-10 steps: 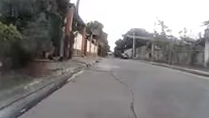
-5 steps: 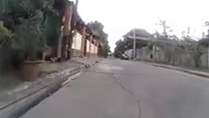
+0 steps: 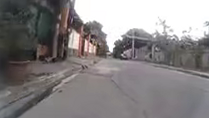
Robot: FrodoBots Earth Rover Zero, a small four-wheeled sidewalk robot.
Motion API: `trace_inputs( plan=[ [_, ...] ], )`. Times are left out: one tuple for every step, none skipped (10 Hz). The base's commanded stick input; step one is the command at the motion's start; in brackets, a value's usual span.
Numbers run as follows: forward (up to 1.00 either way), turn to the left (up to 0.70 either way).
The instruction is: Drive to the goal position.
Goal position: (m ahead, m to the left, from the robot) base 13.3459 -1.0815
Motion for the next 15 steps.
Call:
trace_inputs(
  plan=[
    [0.70,-0.04],
    [0.70,0.00],
    [0.70,0.00],
    [0.70,0.00],
    [0.70,0.00],
    [0.70,0.00],
    [0.70,0.00],
    [0.70,0.00],
    [0.70,0.00],
    [0.70,0.00],
    [0.70,0.00],
    [0.70,0.00],
    [0.70,0.00],
    [0.70,0.00],
    [0.70,0.00]
  ],
)
